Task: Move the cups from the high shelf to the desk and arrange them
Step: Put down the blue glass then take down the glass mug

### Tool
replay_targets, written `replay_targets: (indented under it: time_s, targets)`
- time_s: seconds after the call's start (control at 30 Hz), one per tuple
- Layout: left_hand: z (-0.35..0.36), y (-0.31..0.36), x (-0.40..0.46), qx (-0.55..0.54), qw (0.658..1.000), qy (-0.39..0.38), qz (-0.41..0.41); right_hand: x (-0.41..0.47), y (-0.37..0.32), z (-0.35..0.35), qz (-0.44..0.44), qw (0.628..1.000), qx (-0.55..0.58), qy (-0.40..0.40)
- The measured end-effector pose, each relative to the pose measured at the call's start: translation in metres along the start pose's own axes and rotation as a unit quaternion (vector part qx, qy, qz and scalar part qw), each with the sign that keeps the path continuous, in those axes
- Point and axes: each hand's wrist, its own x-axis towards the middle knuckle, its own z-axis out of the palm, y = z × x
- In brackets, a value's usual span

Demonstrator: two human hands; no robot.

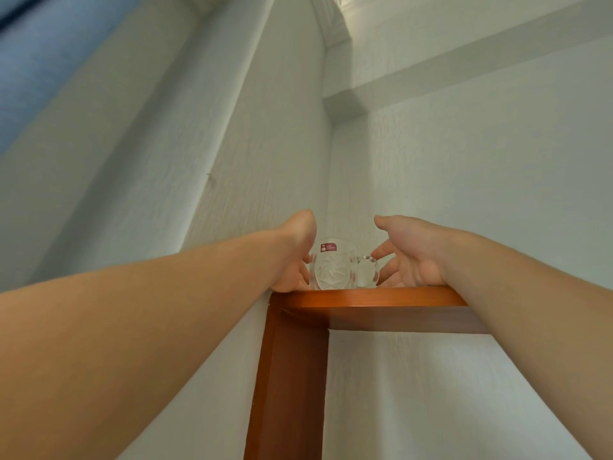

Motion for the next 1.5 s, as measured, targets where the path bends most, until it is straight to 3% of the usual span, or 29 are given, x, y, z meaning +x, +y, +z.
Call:
replay_targets:
  time_s: [0.9,1.17,1.5]
  targets:
    - [0.011,-0.013,-0.020,-0.061,0.989,0.080,0.112,0.008,0.001,-0.006,-0.068,0.994,0.073,0.047]
    - [0.001,-0.005,-0.019,0.013,0.986,0.076,0.151,0.004,0.000,-0.005,-0.101,0.987,0.112,0.052]
    - [-0.006,0.007,-0.028,0.028,0.992,0.014,0.124,-0.003,0.003,-0.007,-0.141,0.983,0.101,0.064]
